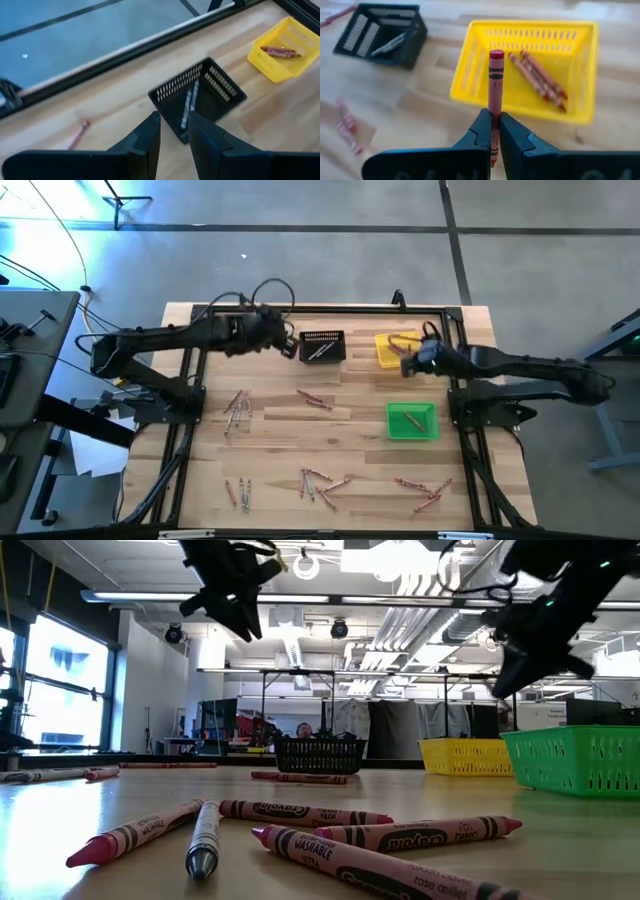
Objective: Sort crayons
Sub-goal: Put the red crayon into the yellow basket
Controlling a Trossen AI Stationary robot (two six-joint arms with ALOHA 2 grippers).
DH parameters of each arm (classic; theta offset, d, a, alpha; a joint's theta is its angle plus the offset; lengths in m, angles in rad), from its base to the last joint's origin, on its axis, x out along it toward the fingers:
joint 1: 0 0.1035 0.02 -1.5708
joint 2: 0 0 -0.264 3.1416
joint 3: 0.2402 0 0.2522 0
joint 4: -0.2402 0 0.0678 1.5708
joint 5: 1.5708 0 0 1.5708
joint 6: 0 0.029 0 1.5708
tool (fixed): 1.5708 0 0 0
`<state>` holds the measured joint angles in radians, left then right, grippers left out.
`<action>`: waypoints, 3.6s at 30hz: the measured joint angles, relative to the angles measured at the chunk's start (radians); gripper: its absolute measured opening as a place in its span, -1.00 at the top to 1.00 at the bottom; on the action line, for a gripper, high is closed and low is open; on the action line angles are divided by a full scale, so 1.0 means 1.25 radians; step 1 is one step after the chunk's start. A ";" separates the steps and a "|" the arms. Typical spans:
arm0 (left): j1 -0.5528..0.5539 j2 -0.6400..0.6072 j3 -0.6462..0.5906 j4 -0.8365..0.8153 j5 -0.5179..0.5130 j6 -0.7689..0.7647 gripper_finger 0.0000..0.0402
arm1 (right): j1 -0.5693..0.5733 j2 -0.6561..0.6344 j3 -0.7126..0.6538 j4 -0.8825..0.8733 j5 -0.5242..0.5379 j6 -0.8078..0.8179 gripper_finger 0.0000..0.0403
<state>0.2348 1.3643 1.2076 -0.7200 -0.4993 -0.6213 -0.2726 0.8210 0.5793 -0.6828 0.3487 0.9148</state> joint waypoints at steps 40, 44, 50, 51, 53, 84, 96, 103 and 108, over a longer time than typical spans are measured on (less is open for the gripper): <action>0.305 0.000 0.000 0.081 0.249 0.416 0.57 | -0.315 0.260 0.045 0.246 0.011 -0.111 0.97; 0.305 0.000 0.000 0.081 0.249 0.432 0.57 | -0.322 0.260 0.045 0.246 0.023 -0.128 0.89; 0.305 0.000 0.000 0.081 0.249 0.443 0.57 | -0.322 0.260 0.045 0.247 0.049 -0.140 0.56; 0.305 0.000 0.000 0.081 0.249 0.445 0.57 | -0.322 0.260 0.045 0.247 0.051 -0.138 0.52; 0.305 0.000 0.000 0.081 0.249 0.449 0.57 | -0.322 0.255 0.044 0.246 0.044 -0.130 0.46; -0.087 0.000 0.000 0.128 0.277 0.102 0.57 | 0.859 0.318 0.136 0.047 -0.383 0.689 0.55; -0.301 0.000 0.000 0.191 0.177 -0.013 0.57 | 0.998 0.542 0.204 0.095 -0.433 0.385 0.56; -0.367 0.000 0.000 0.199 0.129 -0.046 0.57 | 1.000 0.624 0.240 0.095 -0.453 0.224 0.56; -0.386 0.000 0.000 0.198 0.111 -0.067 0.57 | 0.998 0.674 0.272 0.096 -0.452 0.156 0.56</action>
<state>-0.2483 1.3643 1.2076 -0.4721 -0.3611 -0.7049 0.9752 1.6630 0.9193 -0.5630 -0.2169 1.1094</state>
